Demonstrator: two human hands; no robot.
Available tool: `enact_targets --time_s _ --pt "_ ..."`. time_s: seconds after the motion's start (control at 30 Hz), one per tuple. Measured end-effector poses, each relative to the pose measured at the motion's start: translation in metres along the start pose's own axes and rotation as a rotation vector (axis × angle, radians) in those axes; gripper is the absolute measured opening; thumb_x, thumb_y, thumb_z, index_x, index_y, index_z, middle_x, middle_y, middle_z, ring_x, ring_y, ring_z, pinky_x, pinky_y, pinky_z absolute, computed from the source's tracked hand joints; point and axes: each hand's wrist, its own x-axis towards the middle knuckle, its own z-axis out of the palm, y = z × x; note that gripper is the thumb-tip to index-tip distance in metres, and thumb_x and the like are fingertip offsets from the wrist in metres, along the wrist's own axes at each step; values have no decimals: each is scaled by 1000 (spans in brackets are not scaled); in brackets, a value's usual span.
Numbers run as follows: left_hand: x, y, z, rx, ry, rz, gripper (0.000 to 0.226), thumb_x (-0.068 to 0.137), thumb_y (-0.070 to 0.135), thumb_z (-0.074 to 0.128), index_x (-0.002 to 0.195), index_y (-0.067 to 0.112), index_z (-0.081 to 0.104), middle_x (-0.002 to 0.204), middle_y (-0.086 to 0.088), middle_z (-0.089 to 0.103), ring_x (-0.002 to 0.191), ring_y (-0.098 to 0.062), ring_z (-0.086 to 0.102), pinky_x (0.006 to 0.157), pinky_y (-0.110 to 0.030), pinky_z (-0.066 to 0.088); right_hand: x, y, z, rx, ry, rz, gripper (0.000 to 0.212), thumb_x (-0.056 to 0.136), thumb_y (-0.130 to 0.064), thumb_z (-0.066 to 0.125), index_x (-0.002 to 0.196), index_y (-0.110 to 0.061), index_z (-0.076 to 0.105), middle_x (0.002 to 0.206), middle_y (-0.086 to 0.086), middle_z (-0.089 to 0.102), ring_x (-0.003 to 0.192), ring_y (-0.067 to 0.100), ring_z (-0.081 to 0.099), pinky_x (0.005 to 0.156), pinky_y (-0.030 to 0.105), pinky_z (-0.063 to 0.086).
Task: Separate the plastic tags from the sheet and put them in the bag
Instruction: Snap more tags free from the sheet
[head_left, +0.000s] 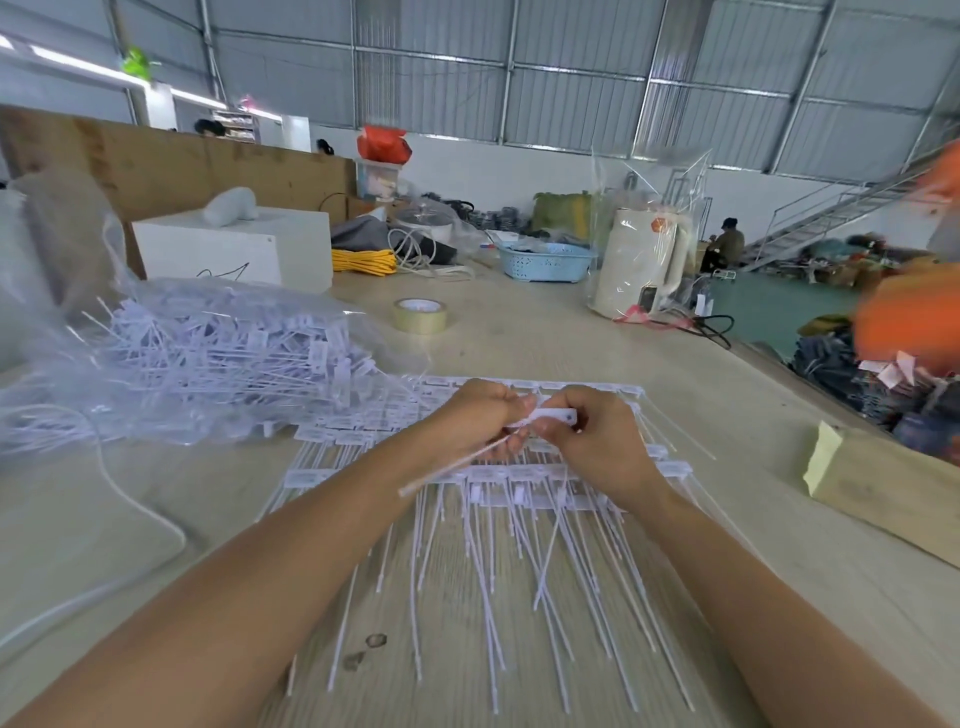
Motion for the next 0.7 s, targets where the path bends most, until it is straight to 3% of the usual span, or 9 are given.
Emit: enact_targets --time_s 0.13,0.2,0.3,0.37,0.43,0.5,0.6,0.7 --pt "0 9 -4 -207 -166 -270 26 99 8 38 74 10 47 37 6 39 24 0 28 26 -8 20 -3 0 -1 -163 11 -259 12 79 10 60 70 3 61 63 9 55 58 13 45 55 28 35" --pt "0 12 -9 -313 -216 -329 30 99 7 36 70 11 44 35 7 35 22 0 27 24 -9 20 -2 0 0 -106 32 -234 13 81 7 62 69 1 61 62 7 54 54 10 42 53 23 34" --pt "-6 18 -17 -295 -407 -233 25 96 10 42 72 13 42 38 9 34 25 1 28 26 -8 20 8 4 -14 101 197 48 22 84 -1 61 65 -13 58 56 -4 48 47 4 40 44 16 33" --pt "-10 19 -19 -197 -444 -91 18 91 14 50 74 11 45 42 9 38 29 0 30 28 -10 24 14 12 -39 407 328 320 21 88 -2 57 68 -11 56 59 0 45 45 8 37 37 17 29" --pt "-9 16 -17 -144 -308 10 17 89 15 56 74 10 52 45 5 44 32 -2 34 30 -12 28 14 16 -62 884 314 514 21 92 -1 47 73 -8 51 62 2 42 41 5 35 31 13 24" --pt "-5 12 -13 -114 -157 74 19 91 16 58 73 13 53 49 3 46 35 -5 36 33 -13 31 10 15 -67 1195 186 588 22 94 -2 41 73 -8 47 58 0 44 37 2 35 27 11 22" --pt "-2 6 -8 -80 -65 113 21 94 16 55 74 13 52 48 1 51 36 -8 43 39 -15 38 6 0 -43 1119 -44 573 21 92 -2 43 74 -10 50 60 0 50 35 2 37 26 11 22" --pt "-4 2 -3 -5 -60 122 21 96 23 52 77 13 54 47 2 56 39 -9 50 45 -18 43 3 -8 -16 753 -167 513 15 88 -11 57 74 -17 59 69 -2 57 51 7 49 37 16 32"
